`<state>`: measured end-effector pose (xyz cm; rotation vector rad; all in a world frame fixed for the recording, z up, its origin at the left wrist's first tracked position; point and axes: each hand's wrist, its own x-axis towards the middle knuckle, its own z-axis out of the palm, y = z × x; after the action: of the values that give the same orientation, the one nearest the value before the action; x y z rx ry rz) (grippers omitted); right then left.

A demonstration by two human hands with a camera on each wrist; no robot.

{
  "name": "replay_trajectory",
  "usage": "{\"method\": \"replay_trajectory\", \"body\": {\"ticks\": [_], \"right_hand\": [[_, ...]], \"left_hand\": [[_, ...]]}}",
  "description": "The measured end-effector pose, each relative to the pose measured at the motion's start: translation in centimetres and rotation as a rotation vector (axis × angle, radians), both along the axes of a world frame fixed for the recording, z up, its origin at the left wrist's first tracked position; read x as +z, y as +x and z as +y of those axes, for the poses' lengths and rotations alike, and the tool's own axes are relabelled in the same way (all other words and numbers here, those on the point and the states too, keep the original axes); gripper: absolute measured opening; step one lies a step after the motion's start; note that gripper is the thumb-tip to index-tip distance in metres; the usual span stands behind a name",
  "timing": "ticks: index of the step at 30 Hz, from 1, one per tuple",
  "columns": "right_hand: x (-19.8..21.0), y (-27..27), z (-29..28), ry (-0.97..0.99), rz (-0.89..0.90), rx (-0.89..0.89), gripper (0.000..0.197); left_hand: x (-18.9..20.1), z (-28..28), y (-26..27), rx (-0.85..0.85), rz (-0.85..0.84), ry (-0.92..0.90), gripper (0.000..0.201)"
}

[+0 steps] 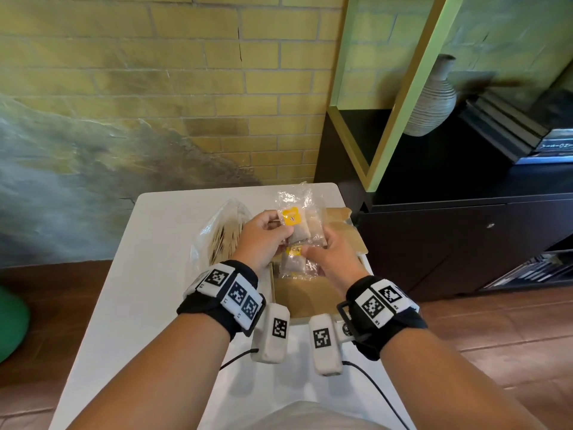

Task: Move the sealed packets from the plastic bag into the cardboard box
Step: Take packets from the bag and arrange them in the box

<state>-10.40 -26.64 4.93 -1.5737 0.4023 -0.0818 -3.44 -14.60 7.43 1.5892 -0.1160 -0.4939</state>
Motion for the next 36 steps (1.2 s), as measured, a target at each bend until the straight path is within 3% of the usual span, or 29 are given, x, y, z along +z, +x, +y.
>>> {"method": "replay_trajectory", "body": {"ticks": [7, 11, 17, 24, 30, 34, 36], "right_hand": [[-0.5, -0.4, -1.0, -0.057, 0.041, -0.047, 0.043], [-0.9, -0.7, -1.6, 0.001, 0.066, -0.092, 0.054], [-1.0, -0.8, -1.6, -0.137, 0.05, -0.072, 0.04], [-0.7, -1.4, -1.9, -0.231, 0.035, -0.048, 0.035], [-0.6, -1.5, -1.9, -0.229, 0.046, -0.038, 0.038], [-0.8, -1.5, -2.3, -0.195, 0.055, -0.051, 0.042], [-0.8, -1.5, -2.5, -0.175, 0.053, -0.057, 0.046]], "left_hand": [[-0.3, -0.3, 0.6, 0.163, 0.005, -0.063, 0.02], [-0.5, 0.0, 0.9, 0.157, 0.019, -0.053, 0.015], [-0.8, -1.0, 0.1, 0.051, 0.043, 0.009, 0.02], [-0.6, -1.4, -0.3, 0.05, -0.068, 0.076, 0.014], [-0.8, -1.9, -0.3, 0.086, -0.084, 0.109, 0.049], [-1.0, -1.9, -0.2, 0.067, -0.143, 0.128, 0.016], [-0.9, -1.9, -0.1, 0.066, -0.146, 0.1, 0.012]]}}
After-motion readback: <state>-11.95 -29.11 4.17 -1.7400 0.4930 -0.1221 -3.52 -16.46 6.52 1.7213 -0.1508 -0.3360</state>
